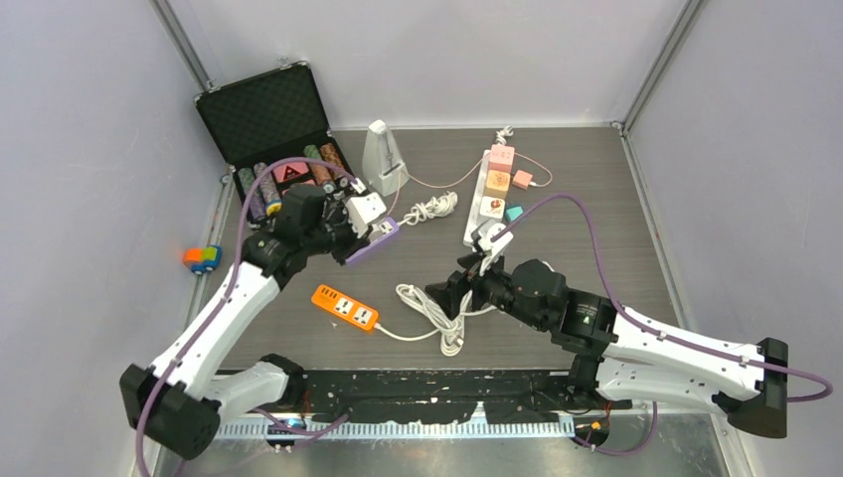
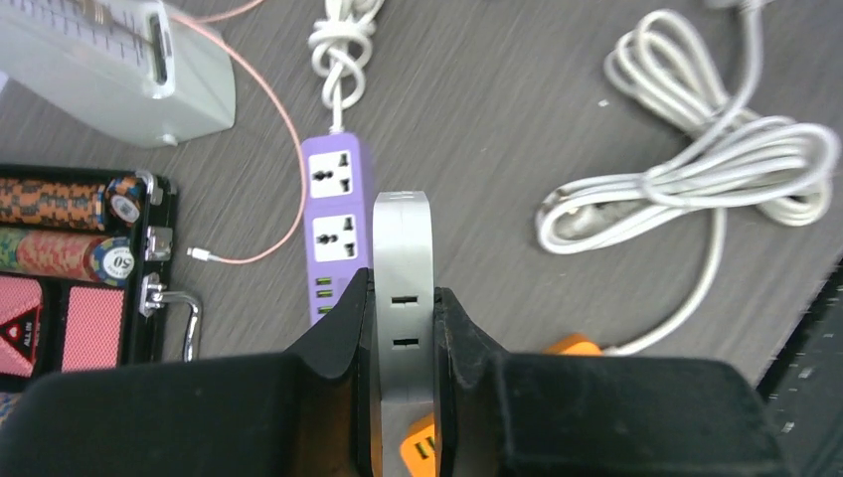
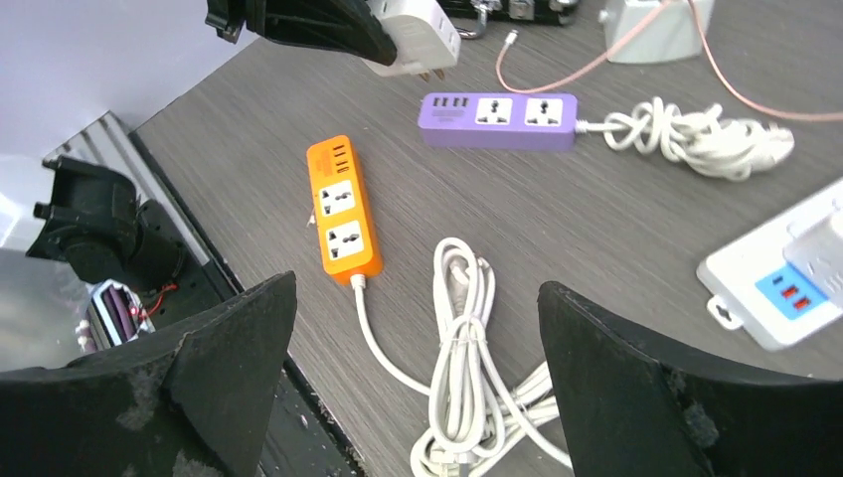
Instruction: Insert the plug
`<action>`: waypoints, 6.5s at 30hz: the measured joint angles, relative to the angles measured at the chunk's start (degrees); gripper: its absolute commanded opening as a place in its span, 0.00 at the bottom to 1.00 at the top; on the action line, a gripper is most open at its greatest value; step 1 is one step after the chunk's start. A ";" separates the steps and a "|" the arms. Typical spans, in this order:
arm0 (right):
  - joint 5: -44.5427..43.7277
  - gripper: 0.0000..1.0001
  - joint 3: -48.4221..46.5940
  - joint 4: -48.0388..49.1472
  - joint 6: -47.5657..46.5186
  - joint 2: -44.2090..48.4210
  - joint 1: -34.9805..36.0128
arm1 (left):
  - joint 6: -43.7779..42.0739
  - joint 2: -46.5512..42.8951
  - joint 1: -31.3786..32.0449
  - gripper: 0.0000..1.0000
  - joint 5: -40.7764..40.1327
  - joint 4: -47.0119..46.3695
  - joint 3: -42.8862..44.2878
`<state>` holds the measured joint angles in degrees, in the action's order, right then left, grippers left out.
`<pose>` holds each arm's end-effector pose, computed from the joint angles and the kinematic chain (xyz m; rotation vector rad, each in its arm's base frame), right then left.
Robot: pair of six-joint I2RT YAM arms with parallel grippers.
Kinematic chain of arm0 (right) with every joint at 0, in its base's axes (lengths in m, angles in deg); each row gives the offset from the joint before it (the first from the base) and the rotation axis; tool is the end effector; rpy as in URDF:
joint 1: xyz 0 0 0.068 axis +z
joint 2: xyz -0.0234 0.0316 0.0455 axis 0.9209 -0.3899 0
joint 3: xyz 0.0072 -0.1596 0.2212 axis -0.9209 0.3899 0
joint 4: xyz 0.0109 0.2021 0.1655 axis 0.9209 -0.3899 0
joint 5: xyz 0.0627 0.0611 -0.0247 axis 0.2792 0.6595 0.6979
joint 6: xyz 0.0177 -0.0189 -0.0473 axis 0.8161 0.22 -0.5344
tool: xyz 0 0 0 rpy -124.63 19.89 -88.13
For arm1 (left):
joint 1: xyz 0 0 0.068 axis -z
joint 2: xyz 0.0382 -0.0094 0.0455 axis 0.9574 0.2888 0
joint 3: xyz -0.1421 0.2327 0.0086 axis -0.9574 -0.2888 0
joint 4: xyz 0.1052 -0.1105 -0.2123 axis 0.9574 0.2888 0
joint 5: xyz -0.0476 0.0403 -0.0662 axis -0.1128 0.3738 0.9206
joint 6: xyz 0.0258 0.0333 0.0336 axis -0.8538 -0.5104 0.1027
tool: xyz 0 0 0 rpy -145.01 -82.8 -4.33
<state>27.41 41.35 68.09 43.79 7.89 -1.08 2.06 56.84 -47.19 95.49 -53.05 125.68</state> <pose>0.0909 0.1821 0.3251 -0.6576 1.6997 0.7597 0.1902 -0.1070 0.3277 1.1035 1.8655 -0.4113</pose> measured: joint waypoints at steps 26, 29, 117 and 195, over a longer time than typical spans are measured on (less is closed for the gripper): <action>-0.87 0.96 2.58 -3.02 11.02 -1.16 -9.18 | -7.96 36.48 -10.03 0.00 4.85 1.73 16.61; -0.15 0.96 2.60 -3.08 11.02 -1.53 -10.25 | -7.50 36.52 -10.14 0.00 4.72 2.12 16.63; 1.42 0.97 -1.60 -11.65 12.48 -1.38 -16.11 | 5.01 22.93 -9.42 1.00 -7.41 -13.00 2.34; 13.49 0.44 -32.72 -23.45 -1.05 -48.72 -56.06 | 47.95 -3.37 -14.14 1.00 -7.56 -7.67 -4.09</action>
<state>40.89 8.63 44.63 42.74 -40.83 -57.14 50.01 53.48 -61.33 87.93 -60.72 121.59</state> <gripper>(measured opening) 0.505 0.994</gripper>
